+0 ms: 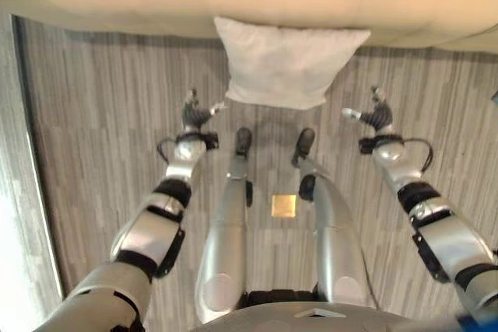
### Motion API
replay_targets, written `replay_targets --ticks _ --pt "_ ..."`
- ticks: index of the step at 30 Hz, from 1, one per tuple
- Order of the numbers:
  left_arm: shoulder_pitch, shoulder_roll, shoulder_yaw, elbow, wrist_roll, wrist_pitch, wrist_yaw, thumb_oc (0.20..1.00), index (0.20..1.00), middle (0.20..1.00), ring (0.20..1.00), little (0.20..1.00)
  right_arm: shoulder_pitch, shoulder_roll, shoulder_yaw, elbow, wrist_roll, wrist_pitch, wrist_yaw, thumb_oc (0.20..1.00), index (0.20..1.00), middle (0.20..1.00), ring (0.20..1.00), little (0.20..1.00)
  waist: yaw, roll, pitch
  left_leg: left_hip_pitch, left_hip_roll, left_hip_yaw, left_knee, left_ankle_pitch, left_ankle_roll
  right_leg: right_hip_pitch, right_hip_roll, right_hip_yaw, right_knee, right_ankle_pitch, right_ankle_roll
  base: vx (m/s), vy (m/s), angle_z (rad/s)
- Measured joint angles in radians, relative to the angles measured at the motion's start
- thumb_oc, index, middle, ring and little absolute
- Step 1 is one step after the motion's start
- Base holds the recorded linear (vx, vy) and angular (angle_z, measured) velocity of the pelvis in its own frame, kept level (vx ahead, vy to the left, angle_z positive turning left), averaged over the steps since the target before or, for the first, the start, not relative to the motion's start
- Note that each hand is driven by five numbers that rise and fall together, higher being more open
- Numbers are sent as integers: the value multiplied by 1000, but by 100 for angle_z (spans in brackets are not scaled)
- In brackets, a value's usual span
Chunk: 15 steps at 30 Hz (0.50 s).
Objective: Pick up all the scattered cushions and arrange them neatly on the sofa.
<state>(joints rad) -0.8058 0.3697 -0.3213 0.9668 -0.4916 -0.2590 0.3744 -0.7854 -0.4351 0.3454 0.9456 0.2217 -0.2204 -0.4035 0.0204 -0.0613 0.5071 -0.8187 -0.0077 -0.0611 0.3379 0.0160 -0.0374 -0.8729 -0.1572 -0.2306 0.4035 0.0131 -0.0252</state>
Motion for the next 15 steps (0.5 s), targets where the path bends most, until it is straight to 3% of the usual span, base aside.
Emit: replay_targets --ticks 6,9,11,15 --pt "-240 44 -73 52 -6 -6 45 1000 1000 1000 1000 1000 -213 -60 22 77 12 -5 -72 1000 1000 1000 1000 1000 -13 1 11 -239 -32 32 157 -41 31 -225 -40 38 102 -1 2 2 118 -5" --pt "-321 80 -75 46 -66 -7 48 1000 1000 1000 1000 1000 -322 -93 43 73 30 -8 -82 1000 1000 1000 1000 1000 -15 -3 35 -328 -35 87 206 -54 49 -327 -44 95 127 16 18 13 104 -21" --pt "-365 114 -78 5 -88 -9 49 1000 1000 1000 1000 1000 -360 -172 63 34 32 -7 -90 1000 1000 1000 1000 1000 -36 -1 34 -433 -43 108 235 -57 57 -442 -52 119 152 21 29 48 89 -11" --pt "-448 107 -105 42 -180 -9 41 1000 1000 1000 1000 1000 -444 -200 84 43 69 -5 -100 1000 1000 1000 1000 1000 -68 3 44 -547 -38 139 318 -92 62 -572 -50 162 229 6 27 60 23 -12"
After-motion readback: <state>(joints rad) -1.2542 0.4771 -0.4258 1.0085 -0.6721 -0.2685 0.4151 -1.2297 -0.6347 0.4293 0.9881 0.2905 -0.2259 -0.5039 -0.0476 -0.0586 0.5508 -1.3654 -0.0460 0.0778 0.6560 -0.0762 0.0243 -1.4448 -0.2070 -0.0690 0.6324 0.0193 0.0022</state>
